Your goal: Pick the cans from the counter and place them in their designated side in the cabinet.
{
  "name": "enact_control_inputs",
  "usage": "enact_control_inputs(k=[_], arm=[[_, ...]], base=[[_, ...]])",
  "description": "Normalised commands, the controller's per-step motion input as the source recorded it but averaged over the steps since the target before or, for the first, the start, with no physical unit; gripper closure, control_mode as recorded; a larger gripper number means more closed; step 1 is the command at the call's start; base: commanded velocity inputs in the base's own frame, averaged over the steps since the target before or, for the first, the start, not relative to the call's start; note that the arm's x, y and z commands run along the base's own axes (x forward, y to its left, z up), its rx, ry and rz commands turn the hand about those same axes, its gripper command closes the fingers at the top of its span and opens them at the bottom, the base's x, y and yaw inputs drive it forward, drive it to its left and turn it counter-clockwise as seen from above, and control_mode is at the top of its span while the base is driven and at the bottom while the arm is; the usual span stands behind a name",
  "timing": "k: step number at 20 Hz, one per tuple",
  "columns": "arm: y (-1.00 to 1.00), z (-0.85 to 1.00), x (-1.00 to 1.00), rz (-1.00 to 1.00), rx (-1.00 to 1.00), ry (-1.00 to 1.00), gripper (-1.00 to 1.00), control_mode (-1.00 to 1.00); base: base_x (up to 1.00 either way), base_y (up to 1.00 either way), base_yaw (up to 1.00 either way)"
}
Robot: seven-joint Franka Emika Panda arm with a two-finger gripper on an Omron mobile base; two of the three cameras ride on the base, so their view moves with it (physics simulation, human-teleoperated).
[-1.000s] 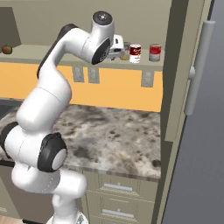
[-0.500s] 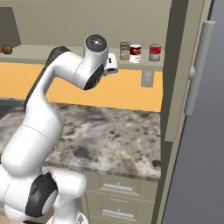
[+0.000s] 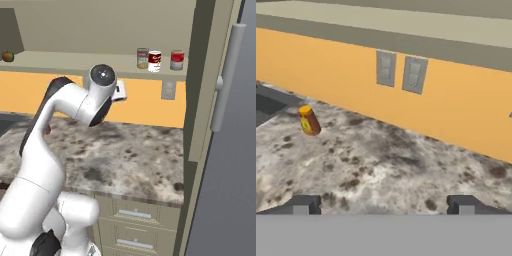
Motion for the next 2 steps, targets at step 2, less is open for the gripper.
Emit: enact_control_inputs(k=[2], arm=[[0.08,-0.29,-0.01,0.03,0.05,0.04,-1.0,-1.0]], base=[[0.0,0.0,0.0]])
